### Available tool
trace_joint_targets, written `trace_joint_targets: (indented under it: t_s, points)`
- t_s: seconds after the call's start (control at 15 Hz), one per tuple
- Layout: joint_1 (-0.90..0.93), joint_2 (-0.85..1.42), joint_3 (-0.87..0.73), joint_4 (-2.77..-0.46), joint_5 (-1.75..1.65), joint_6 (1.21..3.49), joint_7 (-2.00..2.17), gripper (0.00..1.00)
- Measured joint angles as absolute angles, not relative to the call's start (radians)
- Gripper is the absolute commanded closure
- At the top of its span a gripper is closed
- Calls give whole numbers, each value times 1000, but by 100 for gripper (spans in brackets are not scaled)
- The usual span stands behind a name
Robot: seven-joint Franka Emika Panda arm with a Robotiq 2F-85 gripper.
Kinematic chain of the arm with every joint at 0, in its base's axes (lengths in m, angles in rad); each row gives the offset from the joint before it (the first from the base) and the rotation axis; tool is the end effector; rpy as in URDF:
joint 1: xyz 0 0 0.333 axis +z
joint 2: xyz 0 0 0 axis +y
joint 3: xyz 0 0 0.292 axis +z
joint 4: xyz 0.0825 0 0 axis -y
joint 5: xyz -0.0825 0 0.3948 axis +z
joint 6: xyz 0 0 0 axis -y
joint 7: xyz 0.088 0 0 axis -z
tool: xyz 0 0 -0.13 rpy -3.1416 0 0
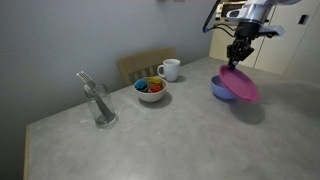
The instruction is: Get the pink plate and use it to cover the blue bowl
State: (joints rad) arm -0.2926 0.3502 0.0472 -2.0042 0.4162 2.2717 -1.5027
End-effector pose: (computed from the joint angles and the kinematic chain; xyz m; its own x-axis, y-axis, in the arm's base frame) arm 0.5816 -0.1278 0.2250 0.5578 0.7769 0.2920 0.8288 -0.5403 -0.1457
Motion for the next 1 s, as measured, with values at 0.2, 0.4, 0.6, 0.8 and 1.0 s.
trace_joint_targets:
  t_s: [0.2,0.4,0.6,0.8,1.0]
  points:
    - [-303,337,43,-1998,494,2257,-1505,97]
    - [-316,335,28,-1973,581,2186,-1503,97]
    - [-329,339,-6,-1944,651,2094,-1479,97]
    - [-333,352,-47,-1924,696,2042,-1433,97]
    - [-334,362,-77,-1921,725,2042,-1396,97]
